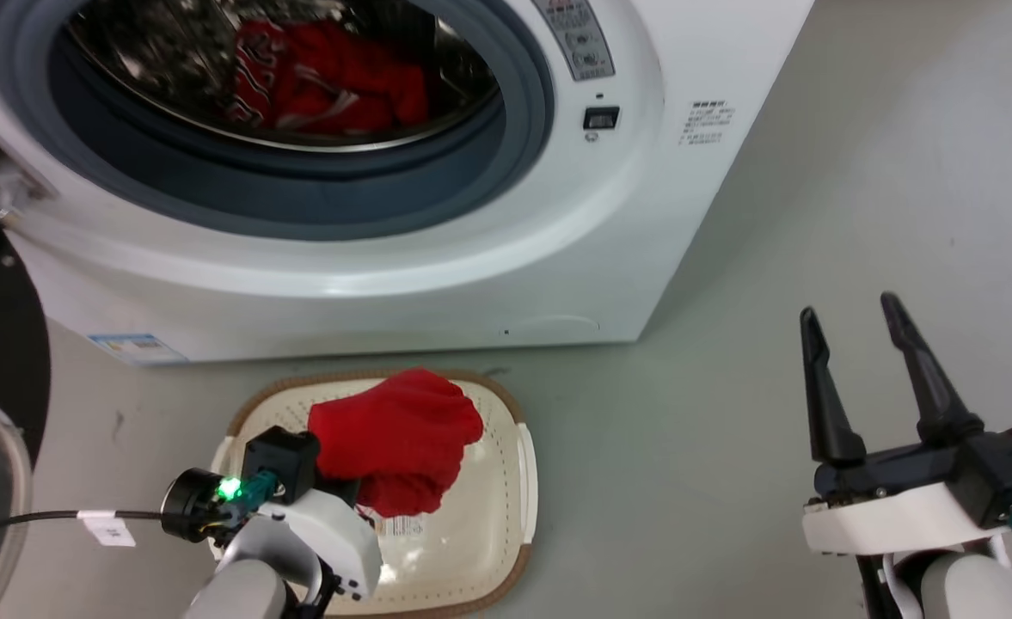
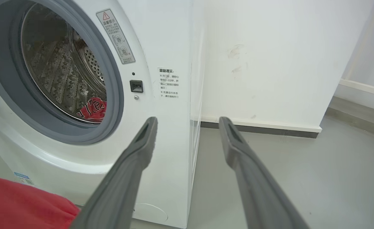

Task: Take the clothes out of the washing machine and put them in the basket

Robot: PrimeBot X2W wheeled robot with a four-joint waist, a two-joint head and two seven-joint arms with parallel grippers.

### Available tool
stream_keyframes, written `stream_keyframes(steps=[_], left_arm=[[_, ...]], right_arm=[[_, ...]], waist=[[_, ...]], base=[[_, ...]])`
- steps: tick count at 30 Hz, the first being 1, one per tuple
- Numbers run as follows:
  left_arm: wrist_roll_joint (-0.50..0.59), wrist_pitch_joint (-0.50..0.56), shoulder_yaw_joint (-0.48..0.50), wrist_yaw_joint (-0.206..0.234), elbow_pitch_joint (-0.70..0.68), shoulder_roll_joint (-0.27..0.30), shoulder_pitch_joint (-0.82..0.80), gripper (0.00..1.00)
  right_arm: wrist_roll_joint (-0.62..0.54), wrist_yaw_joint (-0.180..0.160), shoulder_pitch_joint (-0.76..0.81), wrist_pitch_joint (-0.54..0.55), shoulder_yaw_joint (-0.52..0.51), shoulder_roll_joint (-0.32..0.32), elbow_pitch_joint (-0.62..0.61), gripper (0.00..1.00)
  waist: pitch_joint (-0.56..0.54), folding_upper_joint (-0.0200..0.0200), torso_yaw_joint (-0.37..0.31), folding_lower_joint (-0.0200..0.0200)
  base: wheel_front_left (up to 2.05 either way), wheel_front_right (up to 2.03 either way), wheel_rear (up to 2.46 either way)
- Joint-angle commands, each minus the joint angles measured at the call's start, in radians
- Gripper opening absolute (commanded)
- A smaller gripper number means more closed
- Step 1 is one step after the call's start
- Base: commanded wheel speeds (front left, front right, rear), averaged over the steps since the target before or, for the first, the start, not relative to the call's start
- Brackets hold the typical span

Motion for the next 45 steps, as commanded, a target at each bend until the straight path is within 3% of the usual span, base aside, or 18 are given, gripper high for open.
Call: stream_keyframes(steps=[1, 9, 17, 24, 32, 33, 34, 45], left_arm=[[-0.007, -0.011, 0.004, -0.011, 0.035, -0.009, -0.033, 0.0], [0.002, -0.03, -0.032, -0.078, 0.405, -0.058, -0.253, 0.0], [0.052, -0.015, -0.116, -0.108, 0.728, -0.093, -0.504, 0.0], [0.116, 0.048, -0.211, -0.116, 0.901, -0.1, -0.651, 0.0], [0.123, 0.121, -0.252, -0.116, 0.95, -0.115, -0.695, 0.0], [0.122, 0.124, -0.253, -0.115, 0.952, -0.118, -0.694, 0.94], [0.122, 0.12, -0.254, -0.113, 0.953, -0.123, -0.692, 1.0], [0.081, 0.104, -0.279, -0.116, 0.962, -0.166, -0.574, 1.0]], right_arm=[[0.001, -0.001, -0.028, -0.002, -0.002, 0.002, -0.007, 1.0], [0.026, -0.001, -0.127, -0.002, -0.038, 0.002, -0.031, 1.0], [0.048, -0.001, -0.202, -0.002, -0.076, 0.003, -0.053, 1.0], [0.06, -0.001, -0.243, -0.002, -0.099, 0.002, -0.073, 1.0], [0.058, -0.001, -0.259, -0.002, -0.108, 0.002, -0.07, 1.0], [0.056, -0.001, -0.261, -0.002, -0.107, 0.002, -0.069, 1.0], [0.055, -0.001, -0.262, -0.002, -0.105, 0.002, -0.067, 1.0], [0.031, -0.001, -0.211, -0.003, -0.076, 0.002, -0.024, 1.0]], waist=[[0.086, 0.0, -0.025, -0.0002], [0.299, 0.0, -0.065, -0.0002], [0.494, 0.0, -0.089, -0.0002], [0.605, 0.0, -0.094, -0.0002], [0.64, 0.0, -0.081, -0.0002], [0.638, 0.0, -0.079, -0.0002], [0.633, 0.0, -0.076, -0.0002], [0.456, 0.0, -0.038, -0.0002]], base=[[0.0, 0.0, 0.0], [0.0, 0.0, 0.0], [0.0, 0.0, 0.0], [0.0, 0.0, 0.0], [0.0, 0.0, 0.0], [0.0, 0.0, 0.0], [0.0, 0.0, 0.0], [0.0, 0.0, 0.0]])
